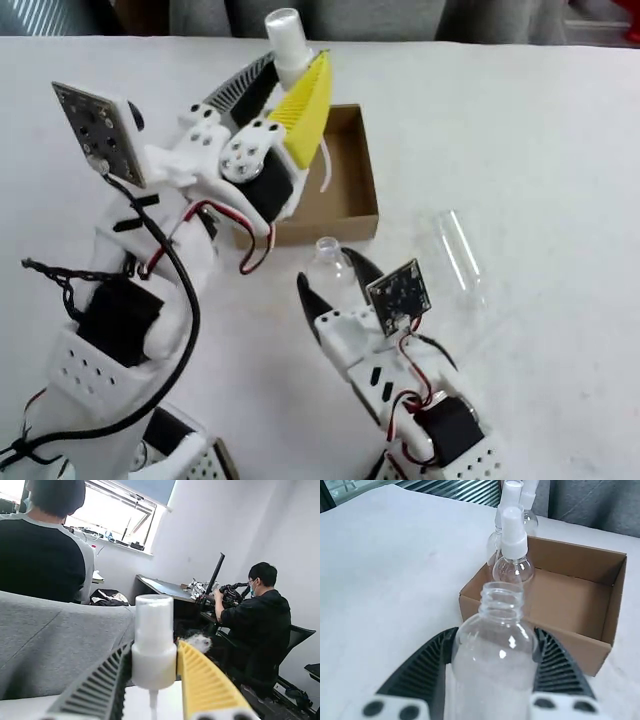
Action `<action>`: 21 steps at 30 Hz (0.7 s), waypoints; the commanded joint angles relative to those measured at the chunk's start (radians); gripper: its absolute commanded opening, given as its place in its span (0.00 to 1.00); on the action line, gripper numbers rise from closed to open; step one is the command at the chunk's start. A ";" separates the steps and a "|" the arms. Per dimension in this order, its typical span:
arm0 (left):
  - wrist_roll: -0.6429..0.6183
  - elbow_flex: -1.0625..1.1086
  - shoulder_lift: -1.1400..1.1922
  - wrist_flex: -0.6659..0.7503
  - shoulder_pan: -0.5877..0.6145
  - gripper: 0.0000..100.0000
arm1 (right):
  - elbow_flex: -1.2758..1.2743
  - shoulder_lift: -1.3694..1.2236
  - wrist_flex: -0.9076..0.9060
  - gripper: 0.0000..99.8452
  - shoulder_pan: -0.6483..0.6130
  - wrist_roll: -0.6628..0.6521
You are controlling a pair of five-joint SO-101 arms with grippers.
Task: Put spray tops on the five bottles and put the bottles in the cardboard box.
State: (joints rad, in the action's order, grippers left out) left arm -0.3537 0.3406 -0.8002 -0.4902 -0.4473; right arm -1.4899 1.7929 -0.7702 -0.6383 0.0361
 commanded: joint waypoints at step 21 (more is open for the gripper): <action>-0.074 0.222 -0.036 0.054 -0.041 0.02 | 0.012 0.010 0.027 0.11 0.001 0.005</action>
State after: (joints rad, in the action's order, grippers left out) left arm -0.4074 0.5662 -0.8048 -0.4611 -0.4841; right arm -1.4899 1.7929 -0.7702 -0.6383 0.0361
